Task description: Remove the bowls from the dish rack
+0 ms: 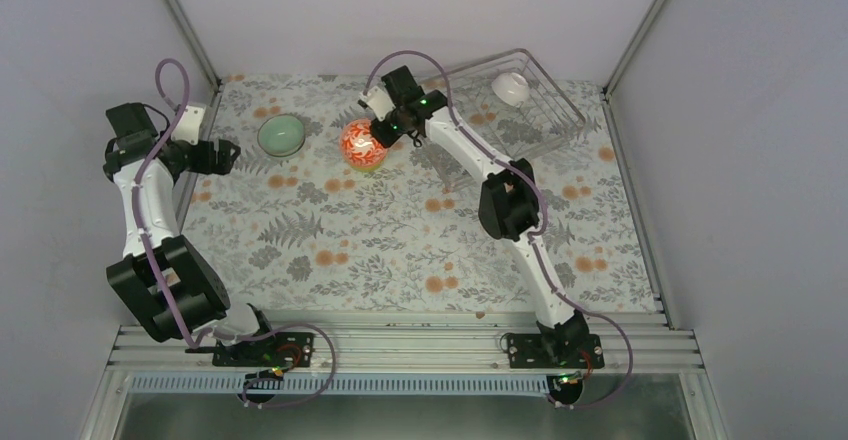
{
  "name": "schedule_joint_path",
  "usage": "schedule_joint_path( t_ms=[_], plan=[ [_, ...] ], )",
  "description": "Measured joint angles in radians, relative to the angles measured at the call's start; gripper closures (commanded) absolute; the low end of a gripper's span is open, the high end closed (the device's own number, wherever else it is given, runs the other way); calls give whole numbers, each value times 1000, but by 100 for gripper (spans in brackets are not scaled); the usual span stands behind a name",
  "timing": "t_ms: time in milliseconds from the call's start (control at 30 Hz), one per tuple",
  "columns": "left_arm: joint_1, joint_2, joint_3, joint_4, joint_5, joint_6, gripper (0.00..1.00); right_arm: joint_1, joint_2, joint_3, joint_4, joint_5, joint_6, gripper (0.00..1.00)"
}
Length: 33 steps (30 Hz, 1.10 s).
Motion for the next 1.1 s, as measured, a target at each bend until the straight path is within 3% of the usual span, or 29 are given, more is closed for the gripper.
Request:
schedule_joint_path(
  t_ms=[633, 867, 1100],
  plan=[
    [2, 0, -28, 14, 31, 1, 0, 8, 6, 5, 2, 21, 0, 97],
    [4, -8, -42, 14, 37, 2, 0, 7, 12, 5, 27, 30, -1, 67],
    [5, -15, -47, 14, 46, 2, 0, 7, 12, 5, 40, 39, -2, 46]
  ],
)
